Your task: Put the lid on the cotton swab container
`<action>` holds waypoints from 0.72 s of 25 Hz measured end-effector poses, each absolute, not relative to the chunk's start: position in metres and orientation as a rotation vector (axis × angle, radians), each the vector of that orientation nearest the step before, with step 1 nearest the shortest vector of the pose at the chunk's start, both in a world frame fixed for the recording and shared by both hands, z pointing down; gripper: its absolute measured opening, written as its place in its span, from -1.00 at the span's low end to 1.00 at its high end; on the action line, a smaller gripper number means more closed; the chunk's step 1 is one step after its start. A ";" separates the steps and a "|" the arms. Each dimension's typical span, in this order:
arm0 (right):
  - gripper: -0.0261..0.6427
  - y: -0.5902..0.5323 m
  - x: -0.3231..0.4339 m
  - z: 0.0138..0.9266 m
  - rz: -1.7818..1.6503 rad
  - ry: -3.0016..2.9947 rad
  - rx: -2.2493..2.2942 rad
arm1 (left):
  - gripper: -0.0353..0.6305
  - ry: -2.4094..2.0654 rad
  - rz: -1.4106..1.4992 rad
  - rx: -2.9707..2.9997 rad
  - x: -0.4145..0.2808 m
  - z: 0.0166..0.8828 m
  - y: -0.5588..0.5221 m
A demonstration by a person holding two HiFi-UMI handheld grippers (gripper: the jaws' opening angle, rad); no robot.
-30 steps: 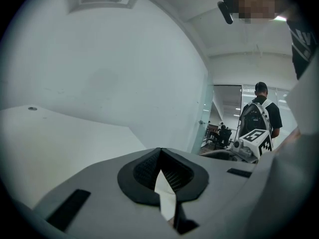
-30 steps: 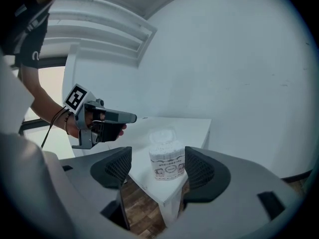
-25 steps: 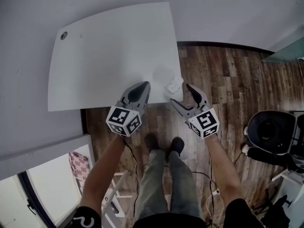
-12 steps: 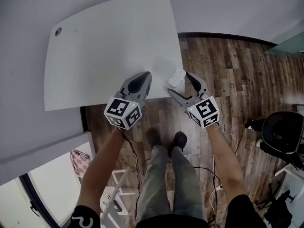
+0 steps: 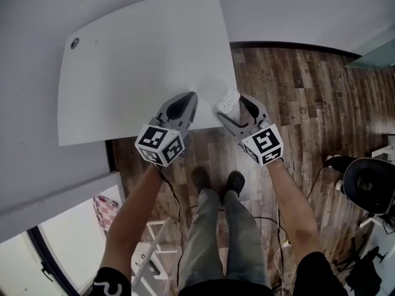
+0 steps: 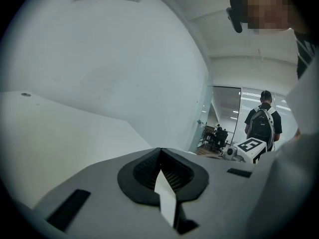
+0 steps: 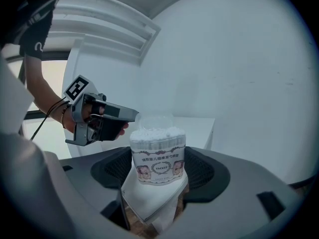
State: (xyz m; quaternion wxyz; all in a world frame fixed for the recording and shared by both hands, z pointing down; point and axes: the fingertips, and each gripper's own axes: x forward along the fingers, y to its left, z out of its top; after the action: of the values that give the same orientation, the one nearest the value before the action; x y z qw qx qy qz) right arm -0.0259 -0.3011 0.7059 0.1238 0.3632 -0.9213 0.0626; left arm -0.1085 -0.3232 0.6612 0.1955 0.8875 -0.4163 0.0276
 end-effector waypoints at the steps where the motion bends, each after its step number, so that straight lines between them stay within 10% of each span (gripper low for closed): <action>1: 0.10 -0.301 -0.026 0.706 0.181 -2.689 1.057 | -0.82 -1.164 0.076 2.485 -0.107 0.661 -0.323; 18: 0.10 -0.300 -0.026 0.705 0.176 -2.705 1.008 | -0.81 -1.122 -0.036 2.432 -0.100 0.656 -0.322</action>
State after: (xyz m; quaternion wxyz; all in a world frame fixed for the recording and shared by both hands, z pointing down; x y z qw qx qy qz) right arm -0.0258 -0.2996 0.7055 0.1245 0.3460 -0.9280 0.0603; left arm -0.0997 -0.3223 0.6562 0.2295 0.8837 -0.4078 -0.0130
